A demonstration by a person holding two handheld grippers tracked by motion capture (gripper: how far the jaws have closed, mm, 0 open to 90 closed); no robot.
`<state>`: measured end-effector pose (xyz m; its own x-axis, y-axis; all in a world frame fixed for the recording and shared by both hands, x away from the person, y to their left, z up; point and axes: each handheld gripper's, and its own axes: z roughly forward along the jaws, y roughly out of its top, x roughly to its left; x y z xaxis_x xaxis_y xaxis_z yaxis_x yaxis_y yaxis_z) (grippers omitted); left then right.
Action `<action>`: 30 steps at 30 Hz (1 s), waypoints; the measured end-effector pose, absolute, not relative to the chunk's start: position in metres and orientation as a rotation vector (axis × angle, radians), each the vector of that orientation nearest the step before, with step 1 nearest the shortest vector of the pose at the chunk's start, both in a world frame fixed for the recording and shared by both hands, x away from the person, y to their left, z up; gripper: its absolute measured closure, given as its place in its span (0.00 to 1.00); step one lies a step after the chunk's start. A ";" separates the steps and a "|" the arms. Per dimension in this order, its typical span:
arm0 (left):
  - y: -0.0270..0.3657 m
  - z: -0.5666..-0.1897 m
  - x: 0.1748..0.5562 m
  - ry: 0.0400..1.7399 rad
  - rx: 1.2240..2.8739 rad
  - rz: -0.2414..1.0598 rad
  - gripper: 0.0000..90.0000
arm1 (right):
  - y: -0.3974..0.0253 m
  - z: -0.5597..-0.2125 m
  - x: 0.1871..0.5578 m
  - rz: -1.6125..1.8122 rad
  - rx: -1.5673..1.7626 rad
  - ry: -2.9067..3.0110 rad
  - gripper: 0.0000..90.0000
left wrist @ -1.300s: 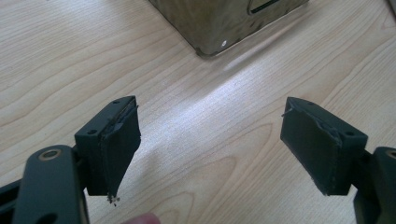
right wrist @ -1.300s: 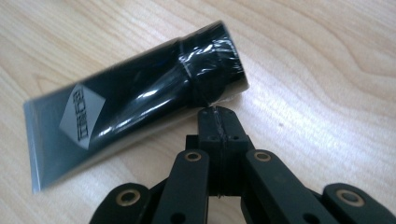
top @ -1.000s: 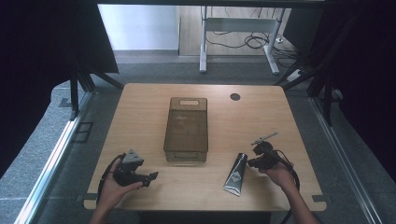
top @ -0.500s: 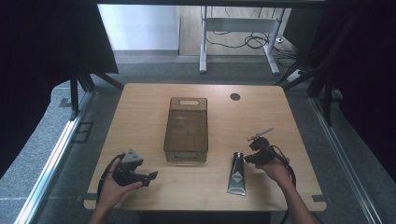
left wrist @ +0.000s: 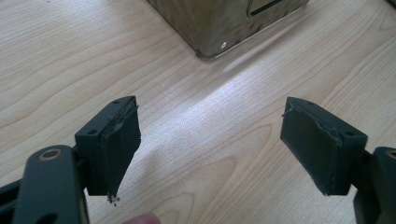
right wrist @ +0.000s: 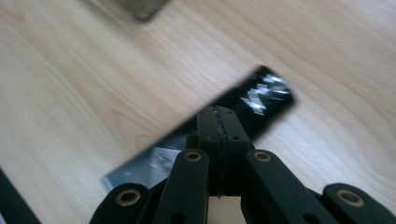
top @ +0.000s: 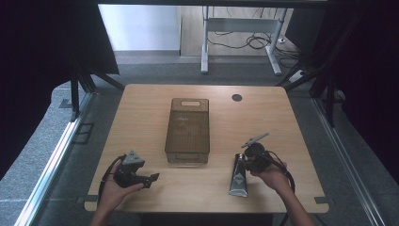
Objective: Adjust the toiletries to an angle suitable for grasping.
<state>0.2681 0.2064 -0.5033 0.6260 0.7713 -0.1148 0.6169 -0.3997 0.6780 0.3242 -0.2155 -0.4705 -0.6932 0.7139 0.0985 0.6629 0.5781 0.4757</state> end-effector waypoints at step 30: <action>0.203 -0.505 0.268 1.073 2.161 0.279 0.22 | -0.181 -0.501 0.290 0.699 1.042 2.865 1.00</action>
